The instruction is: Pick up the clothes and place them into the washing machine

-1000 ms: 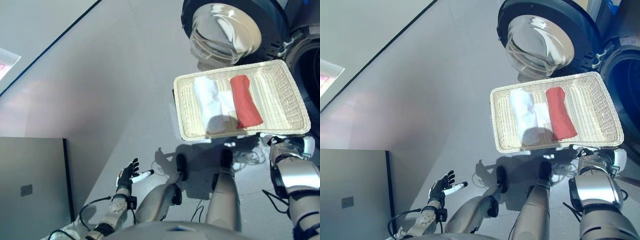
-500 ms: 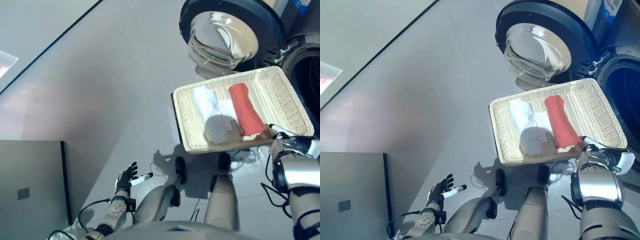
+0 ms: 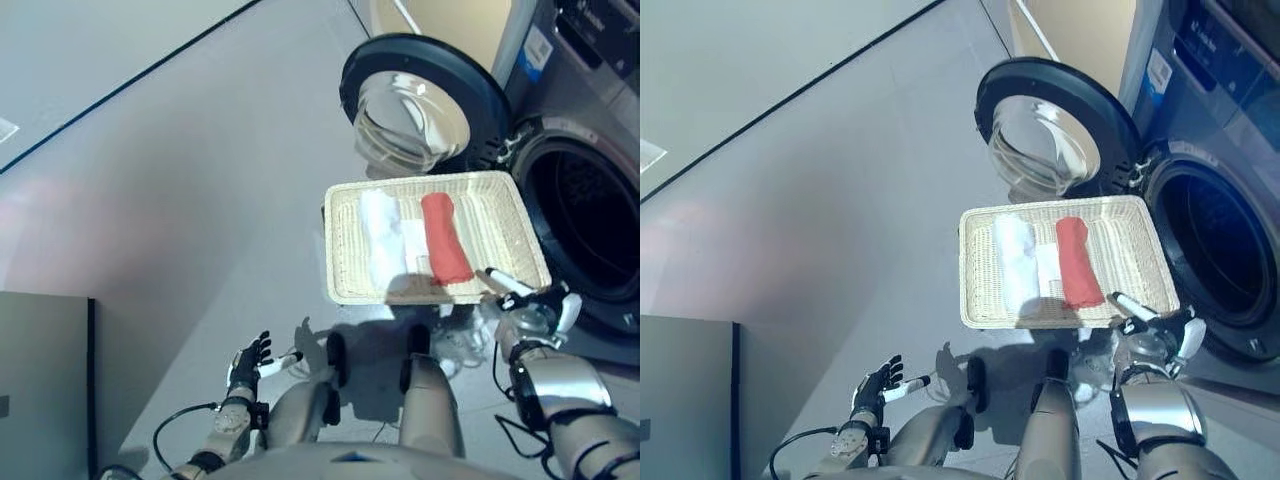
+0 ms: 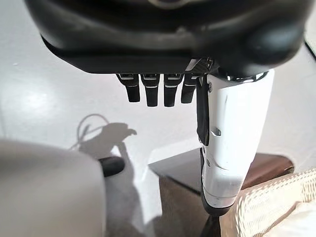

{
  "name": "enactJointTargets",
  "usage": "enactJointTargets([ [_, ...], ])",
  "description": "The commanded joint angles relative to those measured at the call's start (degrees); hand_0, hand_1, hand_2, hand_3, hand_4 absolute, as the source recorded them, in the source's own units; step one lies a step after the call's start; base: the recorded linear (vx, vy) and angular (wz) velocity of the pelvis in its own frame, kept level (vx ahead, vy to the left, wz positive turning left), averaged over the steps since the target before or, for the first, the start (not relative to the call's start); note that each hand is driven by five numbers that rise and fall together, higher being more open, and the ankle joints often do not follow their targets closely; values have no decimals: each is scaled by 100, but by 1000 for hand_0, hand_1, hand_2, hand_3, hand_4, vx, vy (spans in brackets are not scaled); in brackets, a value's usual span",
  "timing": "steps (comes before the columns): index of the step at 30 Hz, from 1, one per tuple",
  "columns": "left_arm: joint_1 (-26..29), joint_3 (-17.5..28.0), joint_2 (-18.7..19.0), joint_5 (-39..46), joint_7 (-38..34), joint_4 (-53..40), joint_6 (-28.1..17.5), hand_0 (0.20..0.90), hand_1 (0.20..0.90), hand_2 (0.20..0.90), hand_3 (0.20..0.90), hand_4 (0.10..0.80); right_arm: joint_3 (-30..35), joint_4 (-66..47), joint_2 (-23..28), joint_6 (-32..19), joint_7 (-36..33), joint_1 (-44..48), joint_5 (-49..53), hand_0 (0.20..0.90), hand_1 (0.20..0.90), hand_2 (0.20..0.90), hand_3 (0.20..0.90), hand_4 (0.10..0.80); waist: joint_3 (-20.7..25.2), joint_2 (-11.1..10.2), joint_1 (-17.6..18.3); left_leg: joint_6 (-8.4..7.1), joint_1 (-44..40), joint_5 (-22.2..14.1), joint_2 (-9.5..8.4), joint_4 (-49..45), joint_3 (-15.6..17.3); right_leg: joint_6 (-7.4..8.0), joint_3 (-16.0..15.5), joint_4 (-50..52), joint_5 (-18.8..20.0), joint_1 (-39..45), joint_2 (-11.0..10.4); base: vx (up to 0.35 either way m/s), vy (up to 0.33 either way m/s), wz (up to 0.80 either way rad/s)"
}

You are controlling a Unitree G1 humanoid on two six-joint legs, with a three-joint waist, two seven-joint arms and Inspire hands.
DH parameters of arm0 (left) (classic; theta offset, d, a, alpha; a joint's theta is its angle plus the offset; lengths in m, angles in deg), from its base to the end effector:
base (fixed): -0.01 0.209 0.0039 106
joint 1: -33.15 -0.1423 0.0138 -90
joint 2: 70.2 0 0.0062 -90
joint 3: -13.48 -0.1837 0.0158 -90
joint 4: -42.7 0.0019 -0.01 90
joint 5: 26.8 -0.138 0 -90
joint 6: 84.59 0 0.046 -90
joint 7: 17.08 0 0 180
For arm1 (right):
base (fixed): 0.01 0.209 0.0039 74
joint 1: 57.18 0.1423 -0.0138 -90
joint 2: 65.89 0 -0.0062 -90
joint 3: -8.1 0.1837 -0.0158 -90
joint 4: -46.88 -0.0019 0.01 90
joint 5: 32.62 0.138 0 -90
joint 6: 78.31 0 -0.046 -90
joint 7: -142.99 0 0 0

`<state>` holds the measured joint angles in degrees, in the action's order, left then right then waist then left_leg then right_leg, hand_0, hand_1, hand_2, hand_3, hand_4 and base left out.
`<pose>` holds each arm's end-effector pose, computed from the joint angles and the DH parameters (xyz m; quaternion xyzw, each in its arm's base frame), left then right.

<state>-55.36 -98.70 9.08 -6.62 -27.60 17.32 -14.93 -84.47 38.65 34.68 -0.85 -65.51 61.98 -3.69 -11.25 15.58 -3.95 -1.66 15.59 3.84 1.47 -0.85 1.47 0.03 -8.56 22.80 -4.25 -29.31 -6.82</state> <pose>0.1065 0.1478 -0.1085 0.0237 0.3792 0.0400 0.9241 0.2203 -0.2952 -0.0221 -0.0652 0.2778 -0.4515 0.8454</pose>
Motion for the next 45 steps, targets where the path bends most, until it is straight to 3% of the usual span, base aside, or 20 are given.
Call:
enactJointTargets([
  [1,260,265,249,-145,-249,466,-169,900,900,900,900,800,-214,-282,-499,-568,224,203,-187,900,900,900,900,800,251,-540,-107,-177,-13,41,-264,-78,79,309,99,-1598,670,1195,55,45,-36,1],
  [7,456,287,290,-93,-319,401,-255,900,900,900,900,800,-169,-218,-362,-568,185,276,-172,900,900,900,900,800,118,-498,-51,-113,173,2,-346,-216,97,299,159,-1528,763,943,33,-87,25,6],
  [11,365,99,316,25,-282,160,-342,900,900,900,900,800,-129,-16,193,-517,-119,919,-167,900,900,900,900,800,-41,-203,-155,-83,490,91,-409,-233,161,294,248,-1393,843,478,-14,-106,75,7],
  [14,-56,-219,468,102,-170,-439,-389,900,900,900,900,800,-278,145,943,-404,-720,1920,-490,900,900,900,900,800,-153,180,-359,-99,754,224,-419,-162,247,303,312,-1256,838,73,-59,-112,117,-6],
  [18,-276,-384,548,-6,-198,-630,-331,900,900,900,900,800,-548,-76,1522,-271,-1226,2507,-1032,900,900,900,900,800,-156,376,-426,-137,805,343,-451,23,268,329,350,-1257,849,-61,-73,5,67,-2],
  [23,-338,-417,557,3,-261,-755,-315,900,900,900,900,800,-928,-48,1896,-233,-1161,3031,-1163,900,900,900,900,800,-113,480,-439,-168,743,387,-508,162,264,341,366,-1238,839,-62,-99,44,42,-2],
  [28,-144,-371,426,58,-290,-479,-325,900,900,900,900,800,-845,-235,1540,-407,-953,2811,-961,900,900,900,900,800,-8,335,-324,-160,537,296,-519,144,249,334,383,-1274,795,155,-75,77,-5,1],
  [36,101,-19,278,112,-312,85,-297,900,900,900,900,800,-303,-923,439,-705,-397,1245,-434,900,900,900,900,800,114,-112,-54,-141,150,40,-462,-24,273,336,375,-1492,793,773,-21,71,-48,-4],
  [45,192,665,446,-168,-281,769,-183,900,900,900,900,800,-133,-1733,-889,-802,362,-1153,-363,900,900,900,900,800,491,-924,218,-195,-517,-133,-211,-160,283,338,350,-1908,763,1693,136,91,-139,-4],
])
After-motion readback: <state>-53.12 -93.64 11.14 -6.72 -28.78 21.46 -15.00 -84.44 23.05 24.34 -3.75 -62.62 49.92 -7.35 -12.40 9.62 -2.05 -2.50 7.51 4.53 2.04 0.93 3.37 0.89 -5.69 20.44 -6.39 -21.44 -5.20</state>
